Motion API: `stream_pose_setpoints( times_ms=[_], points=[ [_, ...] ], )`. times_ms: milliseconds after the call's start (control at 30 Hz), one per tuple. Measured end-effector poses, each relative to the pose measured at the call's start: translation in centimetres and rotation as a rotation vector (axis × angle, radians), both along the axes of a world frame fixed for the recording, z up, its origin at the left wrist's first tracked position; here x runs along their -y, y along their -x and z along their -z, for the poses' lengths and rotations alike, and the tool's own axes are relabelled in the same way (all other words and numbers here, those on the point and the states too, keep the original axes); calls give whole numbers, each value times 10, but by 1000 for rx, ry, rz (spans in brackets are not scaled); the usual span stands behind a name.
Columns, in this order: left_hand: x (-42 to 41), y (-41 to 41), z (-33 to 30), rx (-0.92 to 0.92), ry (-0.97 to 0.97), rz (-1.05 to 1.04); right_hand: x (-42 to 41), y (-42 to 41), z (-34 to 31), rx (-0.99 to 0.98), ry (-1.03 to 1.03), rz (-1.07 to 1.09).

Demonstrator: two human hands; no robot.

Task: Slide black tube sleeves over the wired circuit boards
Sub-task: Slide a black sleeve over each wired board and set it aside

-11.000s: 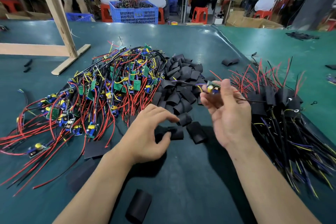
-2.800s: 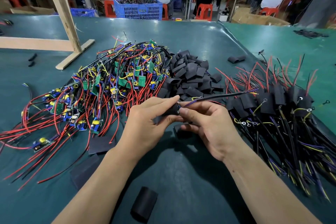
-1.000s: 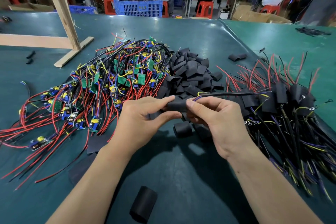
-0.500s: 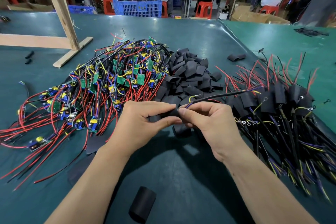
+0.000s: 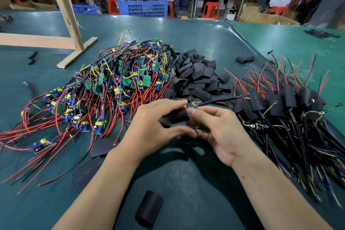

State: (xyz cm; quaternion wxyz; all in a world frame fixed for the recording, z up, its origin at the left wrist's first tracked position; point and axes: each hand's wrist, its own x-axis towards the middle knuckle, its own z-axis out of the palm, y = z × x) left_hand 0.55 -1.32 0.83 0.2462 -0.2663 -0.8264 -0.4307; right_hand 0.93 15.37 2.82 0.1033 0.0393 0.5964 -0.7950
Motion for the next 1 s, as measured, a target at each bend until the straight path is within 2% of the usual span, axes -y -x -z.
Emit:
stream_pose_setpoints(
  times_ms=[133,500,633,867,1000],
  points=[
    [6,3,-1,-25,-23,-49,-4,3,-2,-25,112,51],
    [4,1,-3,-70,-73,-68,-7,2,-3,-37,123,-10],
    [4,0,-3,-72,-53,-55,-7,4,-4,-79,104,8],
    [0,2,1,-35,-67,6,-5,1,2,-293,-108,43],
    [1,3,1,-56,-53,-8,-4,2,3,-298,-88,67]
  ],
)
